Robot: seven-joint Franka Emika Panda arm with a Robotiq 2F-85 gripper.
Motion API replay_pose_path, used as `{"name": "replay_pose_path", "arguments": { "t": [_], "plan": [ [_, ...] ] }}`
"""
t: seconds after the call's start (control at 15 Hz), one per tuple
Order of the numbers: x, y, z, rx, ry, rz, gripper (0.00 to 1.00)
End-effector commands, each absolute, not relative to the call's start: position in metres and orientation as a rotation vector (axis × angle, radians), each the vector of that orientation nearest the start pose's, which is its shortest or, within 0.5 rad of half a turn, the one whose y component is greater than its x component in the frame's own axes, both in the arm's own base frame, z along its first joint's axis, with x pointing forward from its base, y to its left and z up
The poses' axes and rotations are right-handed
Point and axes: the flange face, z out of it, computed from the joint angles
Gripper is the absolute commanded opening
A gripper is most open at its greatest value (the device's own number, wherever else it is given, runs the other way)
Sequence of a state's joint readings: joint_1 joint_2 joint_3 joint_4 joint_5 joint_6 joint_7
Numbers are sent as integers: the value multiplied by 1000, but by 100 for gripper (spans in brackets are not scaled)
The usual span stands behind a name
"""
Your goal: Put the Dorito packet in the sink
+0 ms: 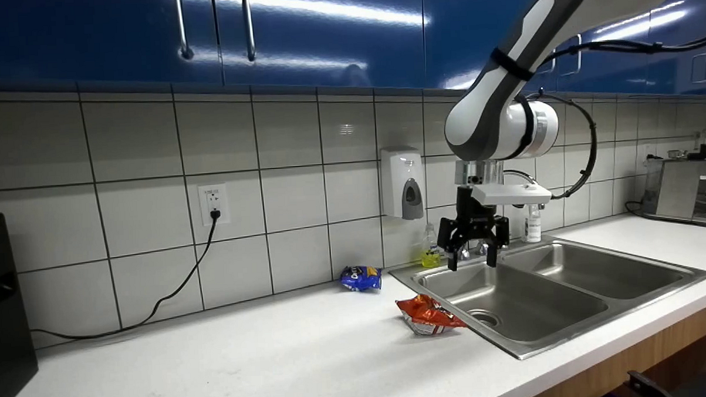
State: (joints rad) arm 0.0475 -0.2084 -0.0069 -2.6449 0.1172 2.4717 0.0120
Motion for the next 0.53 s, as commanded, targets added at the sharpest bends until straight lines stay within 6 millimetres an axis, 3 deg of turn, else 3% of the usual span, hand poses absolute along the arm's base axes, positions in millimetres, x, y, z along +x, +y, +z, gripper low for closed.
{"name": "replay_pose_path", "arguments": {
  "t": [0.0, 0.47],
  "plan": [
    [441, 24, 303, -3049, 95, -53, 100],
    [476, 23, 270, -3053, 109, -69, 100]
  ]
}}
